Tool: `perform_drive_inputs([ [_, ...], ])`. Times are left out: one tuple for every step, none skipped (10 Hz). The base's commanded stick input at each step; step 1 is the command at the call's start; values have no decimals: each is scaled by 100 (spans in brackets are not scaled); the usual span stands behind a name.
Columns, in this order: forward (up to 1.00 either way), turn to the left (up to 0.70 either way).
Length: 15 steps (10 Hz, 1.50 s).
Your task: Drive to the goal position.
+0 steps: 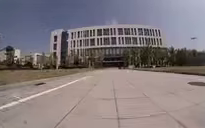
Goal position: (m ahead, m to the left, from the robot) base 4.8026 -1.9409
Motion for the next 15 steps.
perform_drive_inputs([
  [70,0],
  [70,0],
  [70,0],
  [70,0],
  [70,0],
  [70,0],
  [70,0],
  [70,0],
  [70,0],
  [70,0],
  [70,0],
  [70,0],
  [70,0],
  [70,0],
  [70,0],
])
